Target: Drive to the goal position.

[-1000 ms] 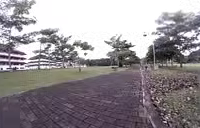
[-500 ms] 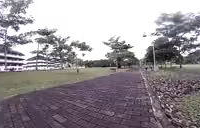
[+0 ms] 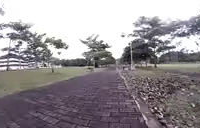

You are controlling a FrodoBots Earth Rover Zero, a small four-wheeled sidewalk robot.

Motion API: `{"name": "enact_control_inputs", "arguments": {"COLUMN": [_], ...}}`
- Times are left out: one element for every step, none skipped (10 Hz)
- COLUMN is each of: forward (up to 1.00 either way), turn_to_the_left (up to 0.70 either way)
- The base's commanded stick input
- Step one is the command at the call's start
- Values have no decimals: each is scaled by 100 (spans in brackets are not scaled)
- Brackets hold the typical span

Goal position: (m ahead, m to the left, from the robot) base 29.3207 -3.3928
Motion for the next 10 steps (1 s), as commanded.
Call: {"name": "enact_control_inputs", "arguments": {"forward": [70, 70, 70, 70, 70, 70, 70, 70, 70, 70], "turn_to_the_left": [0, 0, 0, 0, 0, 0, 0, 0, 0, 0]}}
